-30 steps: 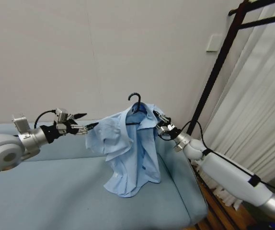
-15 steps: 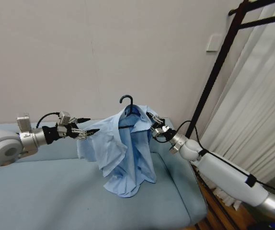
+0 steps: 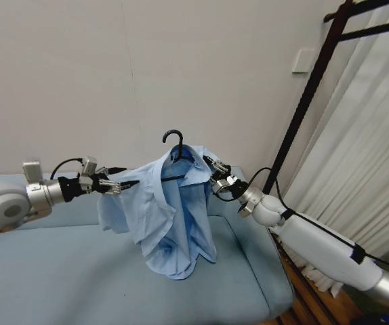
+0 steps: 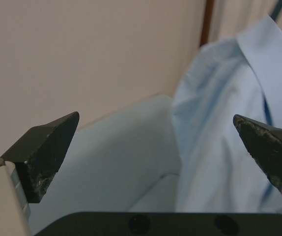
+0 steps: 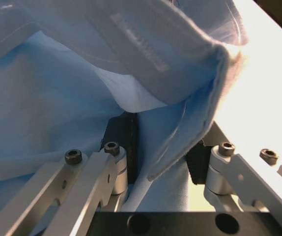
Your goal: Pick up the clothes from the sofa and hang them on the clothes hanger.
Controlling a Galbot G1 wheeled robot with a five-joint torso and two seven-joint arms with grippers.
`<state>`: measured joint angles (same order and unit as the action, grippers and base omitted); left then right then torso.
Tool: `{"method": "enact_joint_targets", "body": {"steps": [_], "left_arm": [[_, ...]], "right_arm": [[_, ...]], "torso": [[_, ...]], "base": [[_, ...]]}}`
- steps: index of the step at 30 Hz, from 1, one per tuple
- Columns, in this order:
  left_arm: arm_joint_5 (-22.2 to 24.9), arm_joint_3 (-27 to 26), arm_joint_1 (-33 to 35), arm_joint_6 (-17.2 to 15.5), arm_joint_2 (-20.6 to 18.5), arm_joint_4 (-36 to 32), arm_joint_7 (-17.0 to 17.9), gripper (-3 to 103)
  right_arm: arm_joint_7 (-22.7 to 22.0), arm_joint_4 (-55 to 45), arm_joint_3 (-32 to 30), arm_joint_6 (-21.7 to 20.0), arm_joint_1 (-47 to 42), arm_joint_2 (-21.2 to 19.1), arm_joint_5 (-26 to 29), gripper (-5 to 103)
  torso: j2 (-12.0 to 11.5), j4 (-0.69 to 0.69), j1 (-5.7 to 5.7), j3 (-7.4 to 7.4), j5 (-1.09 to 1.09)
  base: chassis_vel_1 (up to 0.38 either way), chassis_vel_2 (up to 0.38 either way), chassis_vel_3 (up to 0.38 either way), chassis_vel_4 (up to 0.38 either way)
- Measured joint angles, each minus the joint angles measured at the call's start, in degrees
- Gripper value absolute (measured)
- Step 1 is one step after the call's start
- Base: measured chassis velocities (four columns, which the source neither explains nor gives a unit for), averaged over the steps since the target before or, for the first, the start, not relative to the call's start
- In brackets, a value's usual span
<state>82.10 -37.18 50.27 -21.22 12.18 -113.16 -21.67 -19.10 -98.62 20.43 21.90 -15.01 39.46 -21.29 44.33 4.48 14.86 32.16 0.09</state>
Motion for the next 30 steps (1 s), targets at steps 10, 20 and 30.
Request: {"method": "enact_joint_targets", "body": {"steps": [10, 20, 30], "left_arm": [[-4.0, -1.3, -1.6, 0.4, 0.0, -0.5, -0.1, 100], [-25.7, 0.1, 2.0, 4.7, 13.3, -6.1, -0.5, 100], [-26.1, 18.5, -16.6, 6.0, 16.1, 4.9, -1.3, 100]], "right_arm": [[1.5, 3.8, 0.9, 0.3, 3.3, 1.8, 2.6, 24], [3.1, 7.2, 0.4, 1.2, 4.3, 1.0, 4.8, 24], [3.7, 9.5, 1.3, 1.6, 4.6, 4.2, 2.4, 24]], "torso": [[0.0, -0.03, 0.00, 0.00, 0.04], [0.0, 0.03, 0.00, 0.00, 0.00], [0.0, -0.02, 0.00, 0.00, 0.04]], "base": [[0.000, 0.000, 0.000, 0.000], [0.000, 0.000, 0.000, 0.000], [0.000, 0.000, 0.000, 0.000]]}}
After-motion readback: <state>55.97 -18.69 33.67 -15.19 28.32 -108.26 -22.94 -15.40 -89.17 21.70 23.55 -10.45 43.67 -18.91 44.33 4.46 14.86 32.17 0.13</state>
